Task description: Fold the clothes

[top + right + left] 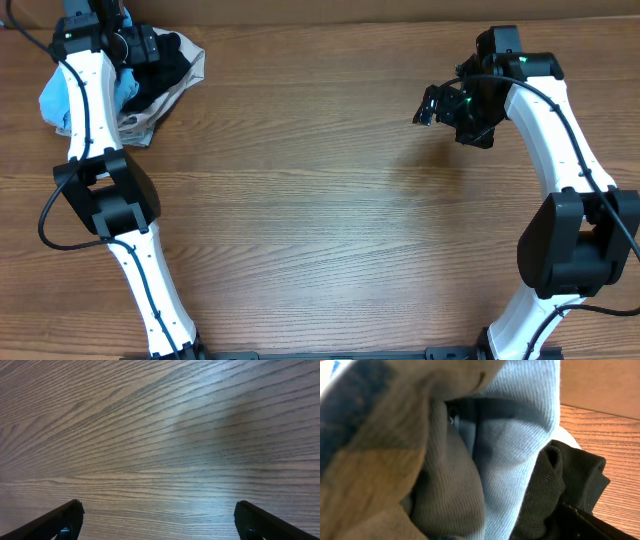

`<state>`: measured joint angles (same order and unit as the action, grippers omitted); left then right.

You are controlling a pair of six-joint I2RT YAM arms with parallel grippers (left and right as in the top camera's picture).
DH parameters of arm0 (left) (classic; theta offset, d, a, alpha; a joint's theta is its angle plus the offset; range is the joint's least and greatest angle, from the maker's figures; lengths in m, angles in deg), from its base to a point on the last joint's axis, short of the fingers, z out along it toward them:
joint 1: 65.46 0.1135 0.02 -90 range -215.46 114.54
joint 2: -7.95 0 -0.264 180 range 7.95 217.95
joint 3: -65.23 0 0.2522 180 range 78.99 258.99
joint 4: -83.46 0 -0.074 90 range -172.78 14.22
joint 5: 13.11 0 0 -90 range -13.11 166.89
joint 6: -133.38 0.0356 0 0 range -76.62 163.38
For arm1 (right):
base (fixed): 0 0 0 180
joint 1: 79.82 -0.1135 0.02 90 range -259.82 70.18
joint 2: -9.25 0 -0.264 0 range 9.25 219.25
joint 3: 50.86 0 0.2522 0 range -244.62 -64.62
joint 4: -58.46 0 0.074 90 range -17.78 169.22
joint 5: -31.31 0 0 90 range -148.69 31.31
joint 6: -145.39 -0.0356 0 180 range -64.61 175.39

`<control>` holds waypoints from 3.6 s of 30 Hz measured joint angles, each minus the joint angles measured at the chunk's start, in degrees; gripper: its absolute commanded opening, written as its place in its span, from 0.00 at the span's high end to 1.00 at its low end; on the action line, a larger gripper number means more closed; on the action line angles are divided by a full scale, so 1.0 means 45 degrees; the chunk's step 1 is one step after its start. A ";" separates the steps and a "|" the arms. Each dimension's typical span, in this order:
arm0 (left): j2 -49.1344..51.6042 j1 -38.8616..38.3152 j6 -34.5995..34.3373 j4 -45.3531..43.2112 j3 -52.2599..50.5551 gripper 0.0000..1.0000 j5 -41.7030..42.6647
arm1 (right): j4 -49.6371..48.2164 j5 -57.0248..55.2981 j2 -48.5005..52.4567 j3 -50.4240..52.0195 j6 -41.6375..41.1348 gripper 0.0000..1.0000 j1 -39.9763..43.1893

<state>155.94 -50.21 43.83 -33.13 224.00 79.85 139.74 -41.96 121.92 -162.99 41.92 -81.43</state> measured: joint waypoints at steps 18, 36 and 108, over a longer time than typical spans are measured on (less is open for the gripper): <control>0.0117 -0.0039 -0.0010 0.2506 0.2239 0.00 0.1117 | 0.0447 -0.0131 0.0000 -0.1171 0.0000 0.00 0.0024; -0.4337 -0.1190 -0.0073 0.2973 0.2987 0.00 0.4080 | 0.5702 -0.1399 -0.1229 -0.9199 0.0010 0.00 0.0024; -0.4308 -0.1608 -0.0102 0.3026 0.3021 0.00 0.4653 | -1.1744 -0.0855 -1.6019 1.1769 0.4653 0.00 -0.0291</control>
<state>136.55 -57.45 43.37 -19.52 237.60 100.79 86.89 -45.81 49.83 -110.03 62.86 -82.74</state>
